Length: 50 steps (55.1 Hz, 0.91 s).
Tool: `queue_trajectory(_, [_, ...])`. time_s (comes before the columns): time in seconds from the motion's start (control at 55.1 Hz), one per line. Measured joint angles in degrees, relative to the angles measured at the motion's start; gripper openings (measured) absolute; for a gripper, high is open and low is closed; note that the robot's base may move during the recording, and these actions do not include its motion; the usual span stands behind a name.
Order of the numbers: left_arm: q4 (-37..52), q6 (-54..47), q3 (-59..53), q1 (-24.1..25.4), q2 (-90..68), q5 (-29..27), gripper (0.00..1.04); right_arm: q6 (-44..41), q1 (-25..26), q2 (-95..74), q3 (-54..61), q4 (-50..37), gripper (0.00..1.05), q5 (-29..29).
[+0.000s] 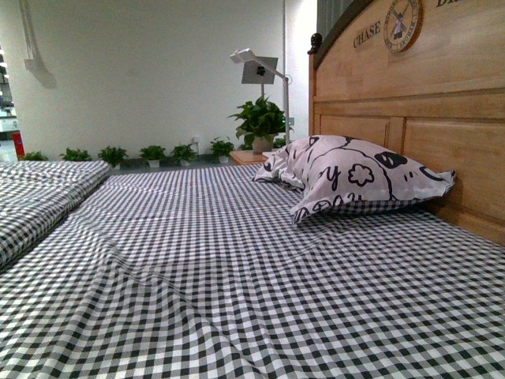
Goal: Clean up trash
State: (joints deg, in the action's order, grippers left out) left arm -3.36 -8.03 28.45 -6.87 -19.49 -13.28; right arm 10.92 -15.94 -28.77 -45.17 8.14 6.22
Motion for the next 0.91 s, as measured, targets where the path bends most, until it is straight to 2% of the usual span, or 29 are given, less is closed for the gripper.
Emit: queue_trajectory(0.907, [0.0, 0.0, 0.0, 0.0, 0.0, 0.0, 0.26, -0.02, 0.0, 0.0, 0.0, 0.0, 0.2, 0.0])
